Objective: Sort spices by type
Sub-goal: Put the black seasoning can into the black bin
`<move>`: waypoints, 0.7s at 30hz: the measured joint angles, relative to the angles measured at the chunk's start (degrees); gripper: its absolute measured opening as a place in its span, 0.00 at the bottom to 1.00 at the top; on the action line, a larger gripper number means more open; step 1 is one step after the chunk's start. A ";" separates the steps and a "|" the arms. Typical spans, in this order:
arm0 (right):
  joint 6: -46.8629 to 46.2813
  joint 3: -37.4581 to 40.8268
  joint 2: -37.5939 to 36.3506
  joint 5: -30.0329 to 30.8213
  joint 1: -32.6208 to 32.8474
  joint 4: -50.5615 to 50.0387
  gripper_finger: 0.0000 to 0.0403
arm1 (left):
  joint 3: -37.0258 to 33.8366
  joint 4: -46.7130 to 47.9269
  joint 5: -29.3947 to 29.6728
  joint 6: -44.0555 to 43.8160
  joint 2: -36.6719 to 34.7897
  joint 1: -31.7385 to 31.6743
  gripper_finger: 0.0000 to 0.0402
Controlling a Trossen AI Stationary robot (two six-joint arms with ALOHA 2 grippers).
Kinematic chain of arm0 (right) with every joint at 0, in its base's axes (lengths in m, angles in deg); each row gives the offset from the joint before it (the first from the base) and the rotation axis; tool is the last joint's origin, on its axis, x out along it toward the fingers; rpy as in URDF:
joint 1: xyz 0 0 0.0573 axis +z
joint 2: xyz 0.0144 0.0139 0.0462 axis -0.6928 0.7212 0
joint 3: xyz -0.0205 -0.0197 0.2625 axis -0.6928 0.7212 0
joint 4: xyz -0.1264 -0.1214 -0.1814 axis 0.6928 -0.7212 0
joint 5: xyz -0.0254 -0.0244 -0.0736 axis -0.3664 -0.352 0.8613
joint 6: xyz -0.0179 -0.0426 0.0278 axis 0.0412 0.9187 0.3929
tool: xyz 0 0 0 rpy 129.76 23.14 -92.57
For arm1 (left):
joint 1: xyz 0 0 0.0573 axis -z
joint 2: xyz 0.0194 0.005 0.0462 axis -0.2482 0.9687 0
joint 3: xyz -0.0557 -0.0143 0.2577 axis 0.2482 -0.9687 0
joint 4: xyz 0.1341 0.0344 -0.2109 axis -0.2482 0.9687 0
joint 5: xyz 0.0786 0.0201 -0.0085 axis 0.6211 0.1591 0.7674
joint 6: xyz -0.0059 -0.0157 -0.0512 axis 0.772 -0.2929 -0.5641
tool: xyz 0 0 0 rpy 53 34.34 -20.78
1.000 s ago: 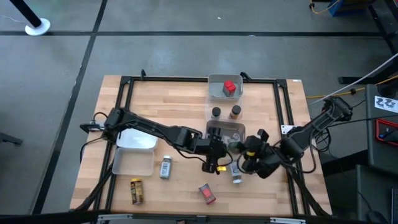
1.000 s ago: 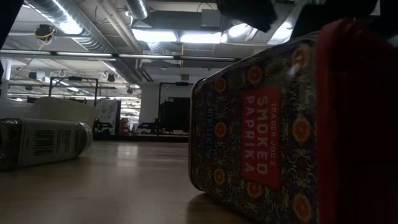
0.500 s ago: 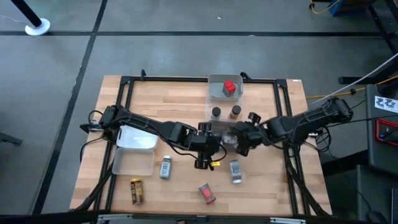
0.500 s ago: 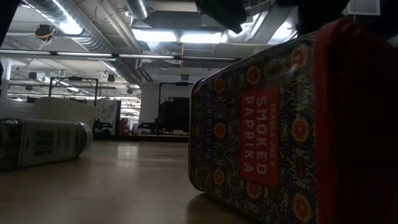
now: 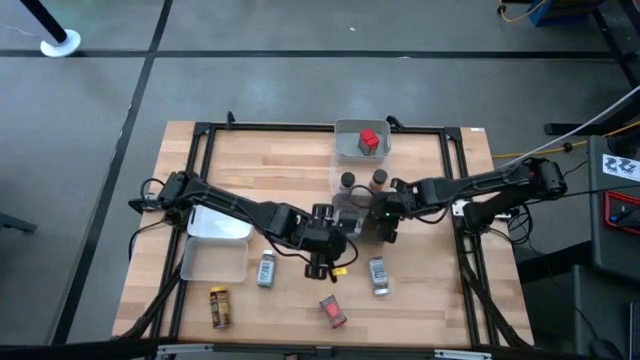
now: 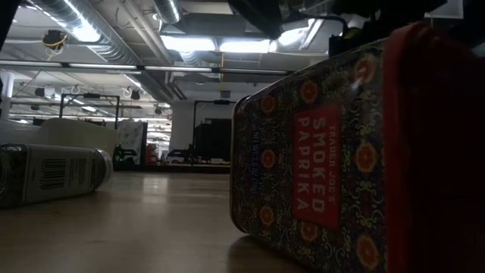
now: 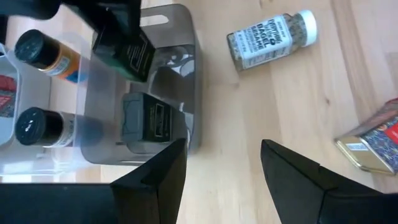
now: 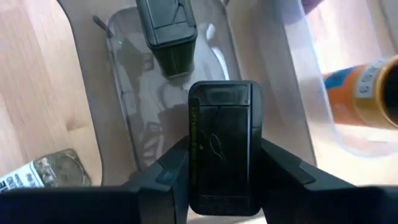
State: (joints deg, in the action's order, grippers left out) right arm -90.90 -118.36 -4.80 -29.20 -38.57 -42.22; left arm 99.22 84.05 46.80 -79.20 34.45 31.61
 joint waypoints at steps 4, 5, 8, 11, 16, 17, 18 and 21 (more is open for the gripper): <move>1.14 2.15 0.00 -3.03 -1.86 3.63 0.35 | 0.00 0.00 0.00 -0.26 0.00 0.95 0.47; 1.17 2.42 0.00 -3.69 -2.27 4.00 0.35 | 0.00 -0.02 0.01 -0.34 0.00 1.22 0.47; 1.17 3.01 0.00 -4.77 -3.17 4.07 0.35 | 0.00 0.00 0.01 -0.36 0.00 2.05 0.47; 1.16 3.14 0.00 -4.76 -3.21 4.23 0.35 | 0.00 -0.03 0.00 -0.35 0.00 2.88 0.47; 1.09 3.16 0.00 -4.73 -3.10 5.84 0.35 | 0.00 0.00 0.02 -2.97 0.02 4.08 0.47; 1.09 3.16 0.00 -4.73 -3.08 6.01 0.35 | 0.00 0.10 0.00 -3.93 0.02 4.34 0.47; 1.09 3.16 0.00 -4.73 -3.08 6.32 0.35 | 0.00 0.23 0.02 -4.39 0.02 4.57 0.47; 1.11 3.16 0.00 -4.71 -3.08 6.89 0.36 | 0.00 1.26 0.00 -6.04 0.02 5.26 0.47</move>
State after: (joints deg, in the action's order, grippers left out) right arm -89.79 -115.20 -4.80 -33.91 -41.65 -35.33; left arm 99.22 85.30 46.80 -85.23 34.47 36.87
